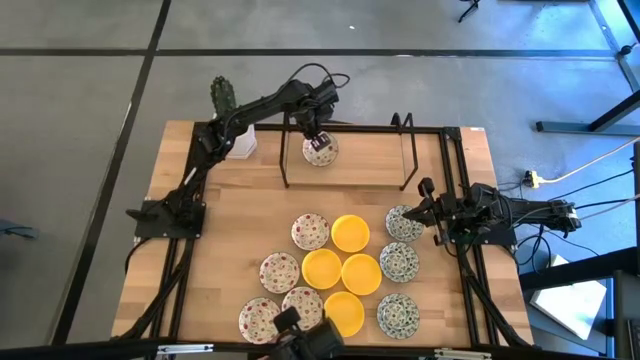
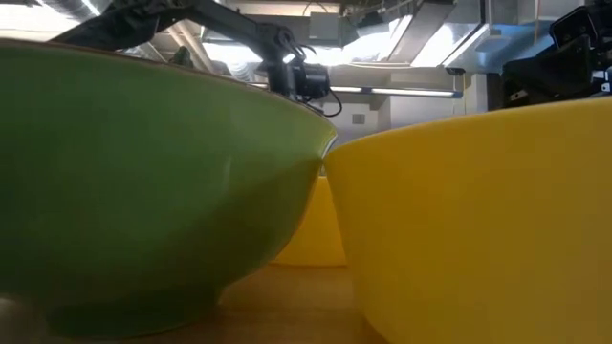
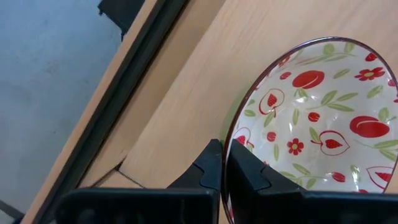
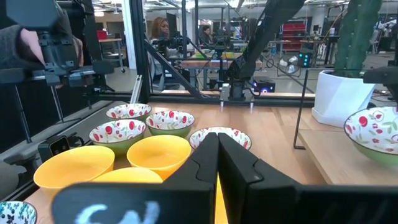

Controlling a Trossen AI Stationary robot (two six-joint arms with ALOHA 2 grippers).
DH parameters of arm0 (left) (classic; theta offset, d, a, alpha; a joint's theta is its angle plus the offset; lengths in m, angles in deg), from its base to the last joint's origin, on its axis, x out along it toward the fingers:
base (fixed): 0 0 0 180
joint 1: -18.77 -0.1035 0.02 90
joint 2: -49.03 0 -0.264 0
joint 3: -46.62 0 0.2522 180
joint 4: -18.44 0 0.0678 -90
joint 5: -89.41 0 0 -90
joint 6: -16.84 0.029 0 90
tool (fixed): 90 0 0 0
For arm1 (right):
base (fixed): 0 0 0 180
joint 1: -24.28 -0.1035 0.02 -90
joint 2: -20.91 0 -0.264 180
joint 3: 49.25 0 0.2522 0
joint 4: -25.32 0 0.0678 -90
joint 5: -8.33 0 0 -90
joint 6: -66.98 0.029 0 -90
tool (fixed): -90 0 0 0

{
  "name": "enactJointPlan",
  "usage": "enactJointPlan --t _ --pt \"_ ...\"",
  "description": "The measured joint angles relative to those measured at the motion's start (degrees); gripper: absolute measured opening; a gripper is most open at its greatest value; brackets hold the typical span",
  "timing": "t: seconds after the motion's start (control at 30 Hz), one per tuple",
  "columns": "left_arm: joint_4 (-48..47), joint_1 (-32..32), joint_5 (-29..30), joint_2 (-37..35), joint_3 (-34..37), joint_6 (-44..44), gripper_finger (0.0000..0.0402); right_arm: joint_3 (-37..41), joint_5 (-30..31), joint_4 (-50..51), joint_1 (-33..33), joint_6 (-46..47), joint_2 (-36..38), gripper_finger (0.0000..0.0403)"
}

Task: Pick & Place Mini bowls
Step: Put the white bowl on the shelf

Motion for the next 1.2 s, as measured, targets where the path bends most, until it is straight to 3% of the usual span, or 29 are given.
enactJointPlan --t 0.43,1.2 --pt "1.10 -0.15 2.20 -0.44 2.90 -1.26 0.0012 0.00 0.09 -0.01 0.00 0.31 0.00 0.0012" --pt "-0.28 0.32 12.01 -0.47 3.65 3.63 0.0155 0.00 0.11 0.00 0.00 0.11 0.00 0.0012"
